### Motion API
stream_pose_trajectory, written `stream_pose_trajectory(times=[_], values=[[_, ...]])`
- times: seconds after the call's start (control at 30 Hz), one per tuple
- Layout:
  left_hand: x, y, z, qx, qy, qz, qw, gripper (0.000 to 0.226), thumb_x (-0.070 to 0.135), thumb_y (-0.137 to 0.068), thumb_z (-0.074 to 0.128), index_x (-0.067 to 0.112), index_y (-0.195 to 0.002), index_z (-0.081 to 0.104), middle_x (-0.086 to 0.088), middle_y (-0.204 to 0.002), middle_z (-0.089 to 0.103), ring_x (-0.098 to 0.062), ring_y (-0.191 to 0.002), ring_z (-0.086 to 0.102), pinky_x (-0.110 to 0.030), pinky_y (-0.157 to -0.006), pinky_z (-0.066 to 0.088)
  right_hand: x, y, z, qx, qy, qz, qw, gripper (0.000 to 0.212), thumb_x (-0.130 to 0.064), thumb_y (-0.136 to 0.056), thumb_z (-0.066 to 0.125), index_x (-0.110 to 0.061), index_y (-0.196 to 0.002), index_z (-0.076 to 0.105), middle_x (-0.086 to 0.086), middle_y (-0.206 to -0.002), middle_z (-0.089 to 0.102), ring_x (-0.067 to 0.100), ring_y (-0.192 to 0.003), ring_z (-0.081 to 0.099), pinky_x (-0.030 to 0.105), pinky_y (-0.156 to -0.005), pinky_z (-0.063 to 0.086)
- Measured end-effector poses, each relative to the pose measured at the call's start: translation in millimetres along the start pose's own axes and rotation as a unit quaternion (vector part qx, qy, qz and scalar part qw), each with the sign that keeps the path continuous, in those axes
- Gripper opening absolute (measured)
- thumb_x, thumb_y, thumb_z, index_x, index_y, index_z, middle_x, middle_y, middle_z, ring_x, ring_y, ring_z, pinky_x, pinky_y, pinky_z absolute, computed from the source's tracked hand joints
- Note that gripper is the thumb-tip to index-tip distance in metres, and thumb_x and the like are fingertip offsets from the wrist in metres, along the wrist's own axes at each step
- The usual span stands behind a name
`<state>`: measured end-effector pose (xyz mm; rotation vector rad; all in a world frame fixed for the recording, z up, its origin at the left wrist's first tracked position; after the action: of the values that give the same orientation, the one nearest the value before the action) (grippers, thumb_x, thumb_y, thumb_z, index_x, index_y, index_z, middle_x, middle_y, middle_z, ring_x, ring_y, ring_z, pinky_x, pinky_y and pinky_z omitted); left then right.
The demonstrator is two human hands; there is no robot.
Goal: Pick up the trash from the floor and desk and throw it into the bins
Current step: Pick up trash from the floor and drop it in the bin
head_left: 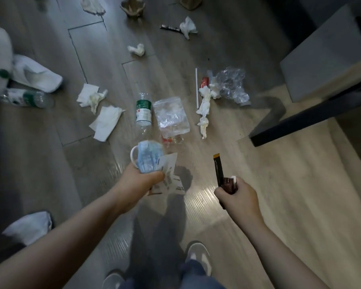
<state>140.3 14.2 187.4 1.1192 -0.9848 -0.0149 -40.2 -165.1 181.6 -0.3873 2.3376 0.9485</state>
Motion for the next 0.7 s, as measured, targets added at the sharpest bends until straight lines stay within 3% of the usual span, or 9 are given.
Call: stream_pose_trajectory(times=[0.1, 0.23, 0.4, 0.5, 0.6, 0.7], values=[[61, 64, 16, -0.011, -0.010, 0.016, 1.000, 0.030, -0.005, -0.080, 0.063, 0.007, -0.108, 0.061, -0.018, -0.102, 0.071, -0.032, -0.094, 0.070, -0.052, -0.086, 0.055, -52, 52, -56, 0.013, -0.022, 0.003, 1.000, 0.015, -0.018, -0.074, 0.064, -0.006, -0.072, 0.055, 0.011, -0.064, 0.060, 0.015, -0.056, 0.049, 0.028, -0.054, 0.041], [160, 161, 52, -0.020, -0.014, 0.046, 0.999, 0.023, -0.006, -0.084, 0.060, 0.013, -0.096, 0.063, -0.012, -0.092, 0.073, -0.029, -0.087, 0.071, -0.042, -0.076, 0.060, -125, 126, -155, 0.056, -0.052, 0.007, 0.997, 0.016, -0.017, -0.074, 0.063, -0.008, -0.070, 0.052, 0.012, -0.066, 0.062, 0.015, -0.055, 0.048, 0.027, -0.053, 0.038], [280, 281, 98, -0.039, -0.030, 0.105, 0.993, 0.026, -0.011, -0.087, 0.052, 0.010, -0.097, 0.063, -0.006, -0.083, 0.075, -0.021, -0.078, 0.073, -0.036, -0.069, 0.060, -212, 213, -275, 0.122, -0.107, -0.011, 0.987, 0.019, -0.015, -0.073, 0.064, -0.004, -0.069, 0.049, 0.018, -0.067, 0.060, 0.016, -0.055, 0.046, 0.029, -0.053, 0.037], [352, 365, 131, -0.071, -0.041, 0.151, 0.985, 0.023, -0.009, -0.089, 0.052, 0.010, -0.097, 0.062, -0.015, -0.096, 0.072, -0.027, -0.085, 0.071, -0.035, -0.070, 0.060, -272, 278, -358, 0.172, -0.126, -0.041, 0.976, 0.019, -0.019, -0.074, 0.066, -0.011, -0.066, 0.050, 0.013, -0.065, 0.060, 0.015, -0.056, 0.047, 0.027, -0.052, 0.036], [405, 431, 157, -0.102, -0.047, 0.191, 0.975, 0.016, -0.001, -0.084, 0.062, 0.011, -0.094, 0.063, -0.010, -0.088, 0.074, -0.027, -0.085, 0.071, -0.041, -0.079, 0.058, -317, 341, -424, 0.247, -0.130, -0.085, 0.956, 0.021, -0.019, -0.073, 0.066, -0.011, -0.065, 0.049, 0.014, -0.066, 0.061, 0.016, -0.057, 0.048, 0.030, -0.053, 0.037], [435, 494, 183, -0.167, -0.077, 0.229, 0.956, 0.011, 0.000, -0.088, 0.059, 0.008, -0.096, 0.061, -0.010, -0.085, 0.074, -0.024, -0.079, 0.073, -0.034, -0.069, 0.061, -341, 415, -469, 0.326, -0.121, -0.105, 0.932, 0.026, -0.018, -0.074, 0.066, -0.015, -0.060, 0.044, 0.010, -0.060, 0.057, 0.014, -0.055, 0.046, 0.030, -0.052, 0.036]])
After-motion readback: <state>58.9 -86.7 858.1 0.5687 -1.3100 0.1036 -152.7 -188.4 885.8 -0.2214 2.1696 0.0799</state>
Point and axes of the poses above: each hand's wrist, its own y-axis away from the middle knuckle, its own z-axis out of the palm, x = y × z, the point moved 8 cm from there along -y, towards the middle knuckle
